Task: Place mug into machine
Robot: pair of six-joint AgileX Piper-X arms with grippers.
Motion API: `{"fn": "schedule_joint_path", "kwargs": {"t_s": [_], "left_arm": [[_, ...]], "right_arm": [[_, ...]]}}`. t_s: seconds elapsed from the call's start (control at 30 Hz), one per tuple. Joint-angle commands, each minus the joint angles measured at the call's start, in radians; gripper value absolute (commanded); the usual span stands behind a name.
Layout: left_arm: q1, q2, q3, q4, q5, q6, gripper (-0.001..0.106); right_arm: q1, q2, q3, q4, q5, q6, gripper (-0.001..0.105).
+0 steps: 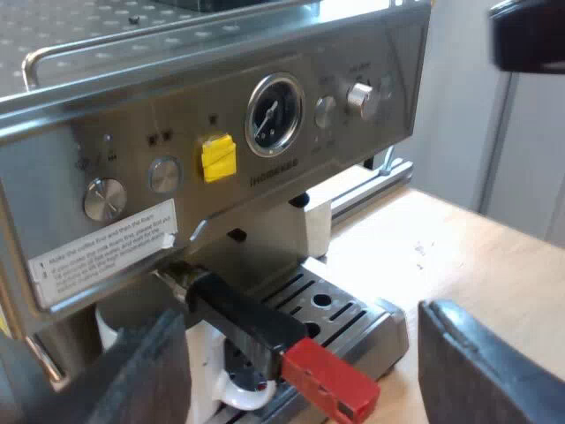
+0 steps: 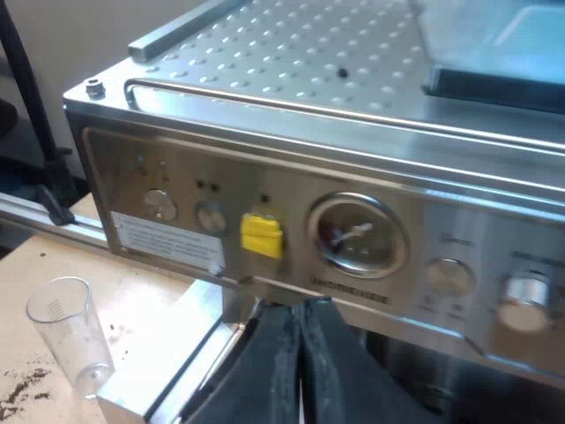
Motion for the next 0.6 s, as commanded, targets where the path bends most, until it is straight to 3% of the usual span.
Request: {"fn": "schedule_joint_path", "kwargs": {"t_s": [0.03,0.17,0.23,0.33,0.47,0.6], "left_arm": [[-0.001,-0.001,-0.01,-0.003,0.008,-0.078,0.059],[0.002,-0.001,-0.049,-0.003,-0.061,-0.132,0.059],[0.002,-0.001,-0.083,-0.003,-0.155,-0.167,0.059],[0.002,-0.003,-0.122,-0.003,-0.246,-0.177,0.059],[0.002,0.013,-0.161,0.006,-0.316,-0.177,0.059],[0.002,0.076,-0.218,0.047,-0.37,-0.177,0.059]], "right_arm": [[-0.004,-0.066,0.029,0.031,0.002,-0.021,0.0],[-0.038,-0.124,0.045,0.07,0.002,-0.063,0.0],[-0.068,-0.151,0.045,0.091,-0.005,-0.067,0.0],[-0.16,-0.206,0.045,0.138,-0.069,-0.071,0.0],[-0.255,-0.248,0.045,0.181,-0.091,-0.071,0.0],[-0.373,-0.29,0.045,0.229,-0.188,-0.071,0.0]]}}
